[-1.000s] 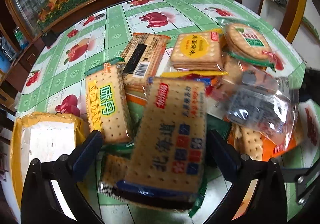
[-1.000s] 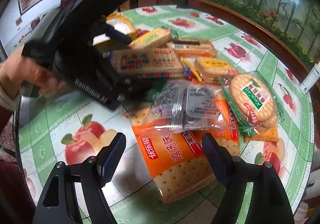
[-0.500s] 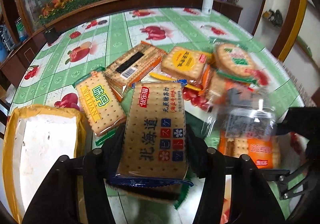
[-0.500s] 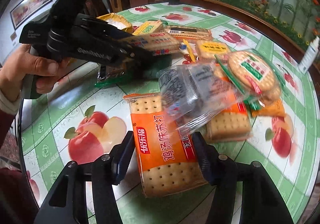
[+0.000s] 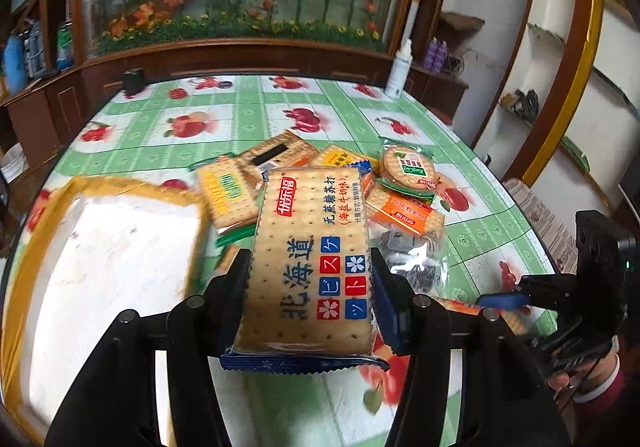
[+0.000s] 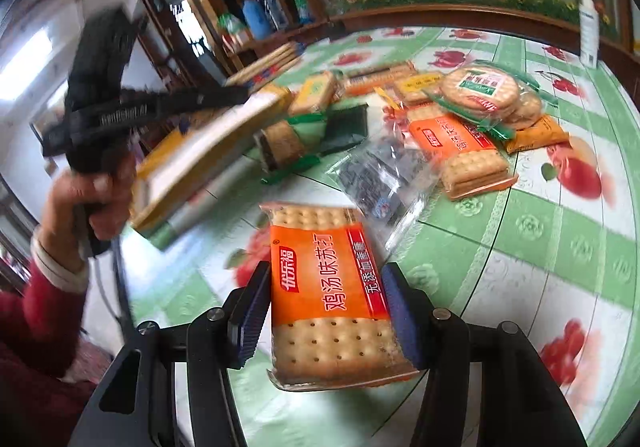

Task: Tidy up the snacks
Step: 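Grasp the blue-and-white cracker pack with the left gripper while the right grasps the orange cracker pack, then carry both packs over the yellow tray and release them inside, then grasp the striped cracker pack with the left gripper while the right grasps the clear snack bag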

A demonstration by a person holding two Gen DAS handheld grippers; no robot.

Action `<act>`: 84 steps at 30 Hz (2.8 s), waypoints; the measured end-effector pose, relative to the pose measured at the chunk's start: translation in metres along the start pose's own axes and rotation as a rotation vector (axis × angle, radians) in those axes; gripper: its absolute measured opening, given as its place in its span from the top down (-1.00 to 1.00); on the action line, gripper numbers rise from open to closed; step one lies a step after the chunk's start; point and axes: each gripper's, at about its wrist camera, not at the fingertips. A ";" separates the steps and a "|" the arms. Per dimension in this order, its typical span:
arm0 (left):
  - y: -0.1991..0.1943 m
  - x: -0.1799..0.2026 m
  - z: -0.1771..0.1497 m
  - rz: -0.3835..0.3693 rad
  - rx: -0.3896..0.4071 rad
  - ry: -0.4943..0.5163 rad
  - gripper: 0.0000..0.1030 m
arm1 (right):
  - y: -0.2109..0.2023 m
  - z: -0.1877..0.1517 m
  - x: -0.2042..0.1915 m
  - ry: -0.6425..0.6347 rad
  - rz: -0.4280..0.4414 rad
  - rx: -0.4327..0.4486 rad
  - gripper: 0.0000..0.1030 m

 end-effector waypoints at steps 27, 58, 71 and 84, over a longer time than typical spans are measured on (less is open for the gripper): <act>-0.116 -0.117 -0.082 0.325 0.141 -0.192 -0.06 | 0.074 0.114 -0.177 0.016 0.270 0.149 -0.05; -0.088 -0.136 -0.090 0.488 0.044 -0.198 -0.08 | 0.150 0.137 -0.212 0.053 0.109 0.102 -0.45; -0.105 -0.093 -0.074 0.554 0.105 -0.123 -0.51 | 0.031 0.101 -0.143 0.044 -0.079 0.366 -0.98; -0.073 -0.036 -0.051 0.470 0.079 -0.043 -0.59 | 0.000 0.046 -0.061 0.113 -0.220 0.313 -0.99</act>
Point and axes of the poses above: each gripper's, at about its wrist camera, not at the fingertips, and y roughly the way its jaws point, x to its right, z to its top, and after that the axes turned 11 degrees about -z, right-handed
